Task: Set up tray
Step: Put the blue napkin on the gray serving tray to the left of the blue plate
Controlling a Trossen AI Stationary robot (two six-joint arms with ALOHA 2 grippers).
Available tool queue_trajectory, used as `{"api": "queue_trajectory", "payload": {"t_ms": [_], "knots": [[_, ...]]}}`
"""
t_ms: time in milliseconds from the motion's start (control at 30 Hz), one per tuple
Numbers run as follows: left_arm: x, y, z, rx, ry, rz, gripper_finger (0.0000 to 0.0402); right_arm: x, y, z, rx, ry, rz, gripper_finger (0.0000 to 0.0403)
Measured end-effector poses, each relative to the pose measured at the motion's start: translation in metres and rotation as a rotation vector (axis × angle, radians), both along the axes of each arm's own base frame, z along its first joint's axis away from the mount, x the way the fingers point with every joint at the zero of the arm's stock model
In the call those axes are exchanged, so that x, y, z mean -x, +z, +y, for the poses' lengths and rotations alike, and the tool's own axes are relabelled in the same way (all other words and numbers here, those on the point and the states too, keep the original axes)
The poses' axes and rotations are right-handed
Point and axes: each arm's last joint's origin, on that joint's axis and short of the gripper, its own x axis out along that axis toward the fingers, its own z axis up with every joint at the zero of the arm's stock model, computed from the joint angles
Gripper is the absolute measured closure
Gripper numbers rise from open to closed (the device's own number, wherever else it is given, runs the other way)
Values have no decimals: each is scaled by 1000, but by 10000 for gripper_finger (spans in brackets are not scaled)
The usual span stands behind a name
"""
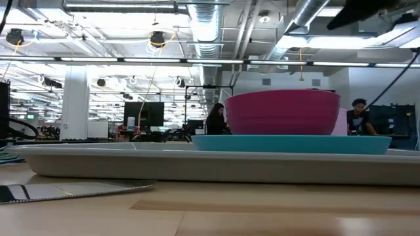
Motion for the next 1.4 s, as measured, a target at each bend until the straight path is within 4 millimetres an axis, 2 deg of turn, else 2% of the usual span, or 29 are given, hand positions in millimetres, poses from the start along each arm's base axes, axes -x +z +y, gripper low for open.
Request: {"api": "queue_trajectory", "payload": {"t_ms": [133, 233, 333, 433, 600, 667, 767, 867, 1067, 1167, 1400], "knots": [[1, -11, 0, -46, -45, 71, 267, 6, -18, 2, 28, 104, -103, 403], [7, -21, 4, -122, -193, 220, 267, 8, -24, 2, 58, 142, -168, 403], [13, -32, 16, -166, -179, 272, 267, 9, -25, 0, 66, 148, -209, 403], [27, -38, 37, -111, -73, 268, 267, 9, -28, -1, 61, 141, -211, 403], [66, -53, 61, -2, 149, 185, 267, 8, -32, 0, 64, 139, -196, 403], [78, -63, 67, 81, 263, 109, 267, 7, -34, 1, 63, 129, -188, 403], [90, -86, 70, 293, 453, 2, 267, 5, -36, 1, 92, 118, -178, 403], [90, -118, 64, 481, 549, -47, 267, 4, -36, 0, 100, 114, -175, 403], [78, -186, 48, 679, 509, -22, 267, 2, -36, -3, 73, 76, -186, 403], [73, -208, 42, 764, 531, 52, 267, 2, -36, -3, 65, 69, -189, 403], [67, -240, 35, 724, 609, 190, 267, 2, -36, -3, 57, 67, -192, 403]]}}
